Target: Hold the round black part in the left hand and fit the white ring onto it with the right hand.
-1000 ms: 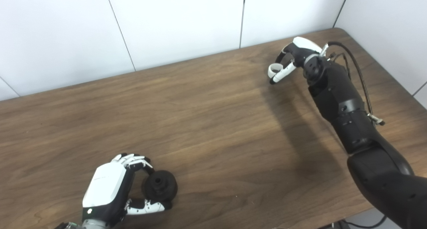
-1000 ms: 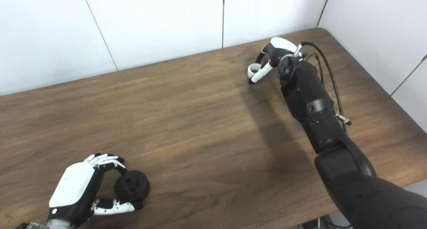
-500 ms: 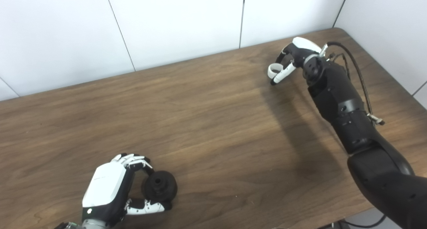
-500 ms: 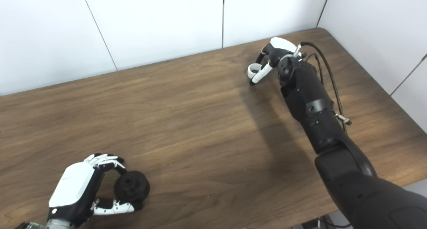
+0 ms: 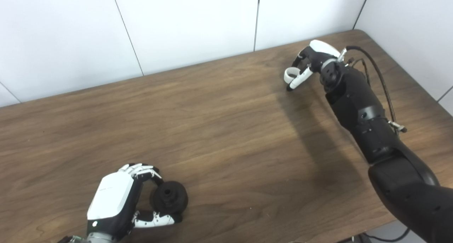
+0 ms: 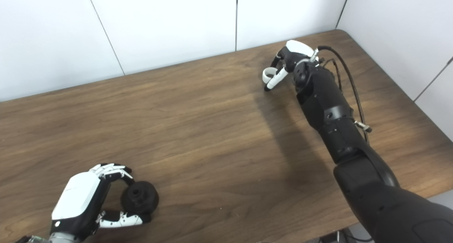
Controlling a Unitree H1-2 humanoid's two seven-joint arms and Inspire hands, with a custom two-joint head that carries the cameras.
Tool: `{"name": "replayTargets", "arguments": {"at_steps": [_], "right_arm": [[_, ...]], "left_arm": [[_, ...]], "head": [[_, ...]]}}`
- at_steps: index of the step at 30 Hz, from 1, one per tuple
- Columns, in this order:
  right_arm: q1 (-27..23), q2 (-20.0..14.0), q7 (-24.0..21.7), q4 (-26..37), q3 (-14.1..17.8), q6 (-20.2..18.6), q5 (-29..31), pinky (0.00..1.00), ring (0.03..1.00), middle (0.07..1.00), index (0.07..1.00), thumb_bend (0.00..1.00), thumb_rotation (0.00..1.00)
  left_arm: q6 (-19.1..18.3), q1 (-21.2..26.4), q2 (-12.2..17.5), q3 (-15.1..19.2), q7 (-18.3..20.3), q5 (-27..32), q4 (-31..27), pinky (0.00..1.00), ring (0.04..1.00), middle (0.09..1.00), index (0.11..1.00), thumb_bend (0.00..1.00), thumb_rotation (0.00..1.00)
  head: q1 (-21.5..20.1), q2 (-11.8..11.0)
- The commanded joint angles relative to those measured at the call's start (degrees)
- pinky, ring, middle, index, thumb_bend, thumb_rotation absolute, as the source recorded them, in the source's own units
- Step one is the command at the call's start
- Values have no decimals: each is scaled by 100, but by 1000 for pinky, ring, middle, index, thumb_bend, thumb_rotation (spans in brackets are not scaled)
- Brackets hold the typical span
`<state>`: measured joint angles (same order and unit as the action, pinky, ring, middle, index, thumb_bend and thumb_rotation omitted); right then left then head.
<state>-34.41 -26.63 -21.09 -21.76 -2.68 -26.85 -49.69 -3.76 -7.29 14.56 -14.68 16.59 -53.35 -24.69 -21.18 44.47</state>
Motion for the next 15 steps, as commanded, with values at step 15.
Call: {"name": "replayTargets", "arguments": {"at_steps": [15], "right_arm": [[-117, -254, 575, 153, -136, 3, 403, 905, 904, 821, 486, 522, 131]], "left_arm": [[-39, 30, -14, 9, 27, -78, -139, 907, 832, 753, 486, 521, 47]], "head": [[17, 11]]}}
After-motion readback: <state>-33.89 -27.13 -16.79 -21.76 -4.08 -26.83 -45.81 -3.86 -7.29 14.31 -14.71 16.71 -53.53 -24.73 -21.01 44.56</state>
